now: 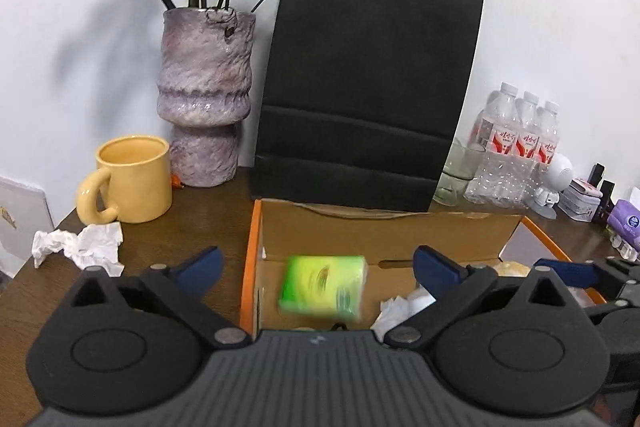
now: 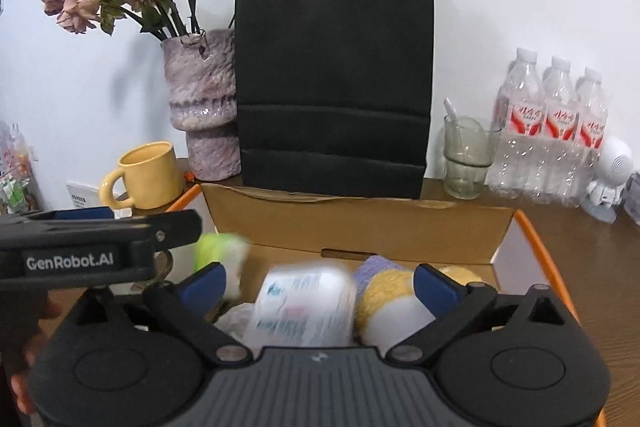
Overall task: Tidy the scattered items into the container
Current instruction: 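Open both tools to drop the tissue pack and tub into the box, then move the left tool to a clear wrapper while the right tool reaches a small black packet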
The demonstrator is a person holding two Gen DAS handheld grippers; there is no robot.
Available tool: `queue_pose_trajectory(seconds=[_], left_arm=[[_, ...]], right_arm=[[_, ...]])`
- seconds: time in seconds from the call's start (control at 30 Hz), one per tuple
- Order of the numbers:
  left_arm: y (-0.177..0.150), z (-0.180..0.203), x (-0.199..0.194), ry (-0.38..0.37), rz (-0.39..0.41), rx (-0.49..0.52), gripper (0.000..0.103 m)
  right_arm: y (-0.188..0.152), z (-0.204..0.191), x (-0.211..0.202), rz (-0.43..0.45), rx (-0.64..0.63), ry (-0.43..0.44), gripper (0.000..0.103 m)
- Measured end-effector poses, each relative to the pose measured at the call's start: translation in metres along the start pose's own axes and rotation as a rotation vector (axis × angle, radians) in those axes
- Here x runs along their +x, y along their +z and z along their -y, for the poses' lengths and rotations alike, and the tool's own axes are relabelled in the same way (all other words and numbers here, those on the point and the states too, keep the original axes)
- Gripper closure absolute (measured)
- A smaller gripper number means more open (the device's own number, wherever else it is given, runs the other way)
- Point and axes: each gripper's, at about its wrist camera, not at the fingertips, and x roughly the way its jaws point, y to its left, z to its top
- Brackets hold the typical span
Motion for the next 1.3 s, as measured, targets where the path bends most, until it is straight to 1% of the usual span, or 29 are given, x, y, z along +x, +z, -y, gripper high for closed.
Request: queue_pose_trajectory(seconds=[0.2,0.47,0.83,1.03,1.17,1.3], left_arm=[[0.0,-0.003,-0.003,0.014,-0.017,-0.022,0.0],[-0.004,0.004,-0.001,0.01,-0.027,0.002,0.0],[-0.006,0.011,-0.007,0.004,-0.022,0.014,0.0],[-0.011,0.021,-0.019,-0.018,-0.015,0.025,0.0],[-0.017,0.03,-0.032,-0.049,-0.009,0.041,0.0],[-0.025,0.039,-0.047,-0.088,-0.002,0.061,0.0]], right_arm=[[0.001,0.007,-0.002,-0.014,0.016,-0.005,0.0],[0.0,0.008,-0.001,-0.028,0.011,-0.013,0.0],[0.0,0.01,-0.005,-0.027,0.008,-0.019,0.0],[-0.005,0.013,-0.02,-0.02,-0.004,-0.02,0.0],[-0.011,0.017,-0.036,-0.027,-0.005,0.003,0.0],[-0.02,0.018,-0.055,-0.02,-0.023,-0.004,0.0]])
